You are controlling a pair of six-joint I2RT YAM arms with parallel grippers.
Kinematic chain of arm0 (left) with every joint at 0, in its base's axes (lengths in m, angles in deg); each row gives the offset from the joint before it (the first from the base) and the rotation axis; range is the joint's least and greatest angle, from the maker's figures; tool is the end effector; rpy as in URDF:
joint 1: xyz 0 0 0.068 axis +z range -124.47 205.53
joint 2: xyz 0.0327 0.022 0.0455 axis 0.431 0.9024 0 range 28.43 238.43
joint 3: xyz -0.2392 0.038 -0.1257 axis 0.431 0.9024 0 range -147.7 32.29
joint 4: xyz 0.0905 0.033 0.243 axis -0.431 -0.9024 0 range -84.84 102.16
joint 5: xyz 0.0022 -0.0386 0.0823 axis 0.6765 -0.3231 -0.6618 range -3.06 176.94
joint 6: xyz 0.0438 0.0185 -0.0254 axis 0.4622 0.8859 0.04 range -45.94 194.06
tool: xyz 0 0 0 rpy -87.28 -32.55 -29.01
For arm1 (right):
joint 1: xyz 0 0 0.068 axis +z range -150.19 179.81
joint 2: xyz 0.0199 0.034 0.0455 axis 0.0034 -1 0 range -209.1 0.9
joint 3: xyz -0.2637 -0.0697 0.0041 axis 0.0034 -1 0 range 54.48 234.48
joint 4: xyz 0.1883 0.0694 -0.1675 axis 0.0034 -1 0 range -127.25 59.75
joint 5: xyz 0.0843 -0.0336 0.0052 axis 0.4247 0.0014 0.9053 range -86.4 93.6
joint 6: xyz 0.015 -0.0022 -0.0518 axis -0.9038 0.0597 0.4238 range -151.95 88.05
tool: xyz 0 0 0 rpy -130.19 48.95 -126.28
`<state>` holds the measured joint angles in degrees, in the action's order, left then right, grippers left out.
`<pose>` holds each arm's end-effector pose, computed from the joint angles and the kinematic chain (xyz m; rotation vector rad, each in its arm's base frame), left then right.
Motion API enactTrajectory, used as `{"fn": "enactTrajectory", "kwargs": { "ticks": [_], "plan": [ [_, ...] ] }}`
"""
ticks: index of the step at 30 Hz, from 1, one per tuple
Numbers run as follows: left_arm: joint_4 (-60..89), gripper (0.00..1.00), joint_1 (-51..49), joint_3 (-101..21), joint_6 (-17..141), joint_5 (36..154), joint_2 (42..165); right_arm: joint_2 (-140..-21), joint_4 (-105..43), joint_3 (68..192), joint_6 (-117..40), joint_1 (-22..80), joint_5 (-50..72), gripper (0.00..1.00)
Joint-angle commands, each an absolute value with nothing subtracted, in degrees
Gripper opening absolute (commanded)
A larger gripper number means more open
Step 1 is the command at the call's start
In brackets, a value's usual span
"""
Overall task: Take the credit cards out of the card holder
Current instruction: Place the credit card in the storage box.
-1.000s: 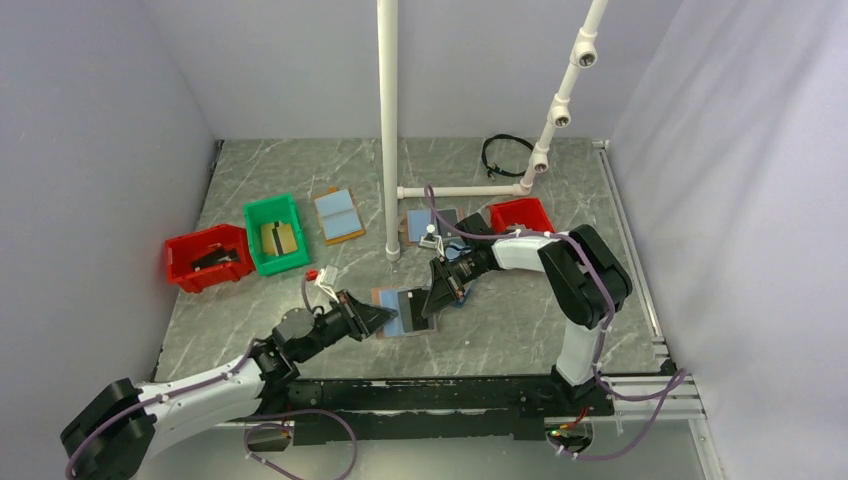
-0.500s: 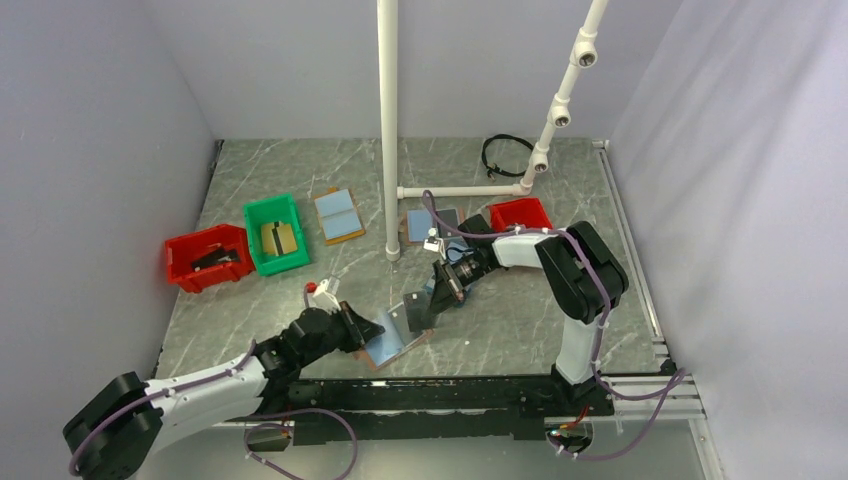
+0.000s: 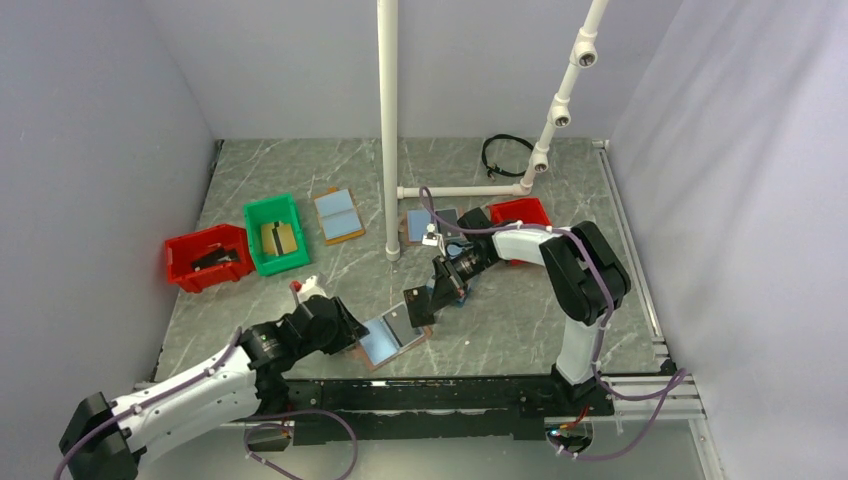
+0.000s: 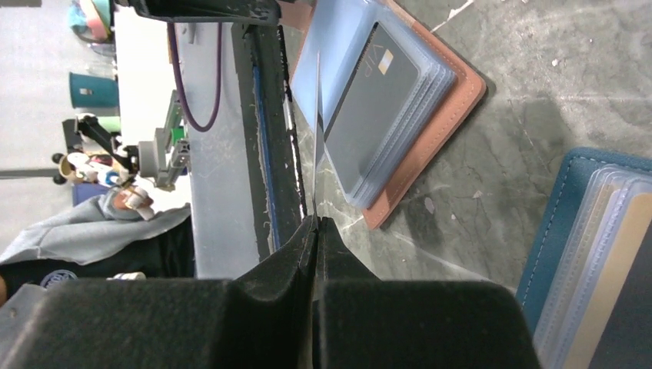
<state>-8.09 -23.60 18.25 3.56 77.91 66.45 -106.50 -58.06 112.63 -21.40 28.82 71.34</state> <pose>0.0949 -0.1010 0.1553 -0.5433 2.4320 -0.8100 0.2671 0.1859 0.1337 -1.0603 2.3669 1.7604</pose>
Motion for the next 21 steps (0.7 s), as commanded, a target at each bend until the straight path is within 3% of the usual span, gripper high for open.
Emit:
{"fn": "enactTrajectory", "kwargs": {
  "ticks": [1,6,10,12,16,21],
  "plan": [
    [-23.5,0.47,-23.4,11.2,3.6,74.4,65.5,-102.5,-62.8,116.2,-14.7,28.6,71.3,0.00],
    [-20.6,0.61,-23.4,7.1,15.4,76.6,62.5,-99.6,-68.3,117.8,-8.6,28.2,71.3,0.00],
    [-9.9,0.91,-23.4,6.7,24.9,77.9,56.5,-97.3,-72.7,119.1,-3.2,27.1,72.6,0.00],
    [-2.2,0.99,-23.4,7.8,28.1,79.4,54.3,-96.6,-75.2,119.9,-0.3,26.6,73.4,0.00],
    [10.2,0.99,-23.4,9.8,31.7,83.9,54.7,-95.6,-78.5,120.8,3.3,25.1,75.1,0.00],
    [15.2,0.99,-23.4,7.9,31.4,88.1,62.5,-95.3,-81.8,121.6,6.9,23.7,76.9,0.00]
  ]
}}
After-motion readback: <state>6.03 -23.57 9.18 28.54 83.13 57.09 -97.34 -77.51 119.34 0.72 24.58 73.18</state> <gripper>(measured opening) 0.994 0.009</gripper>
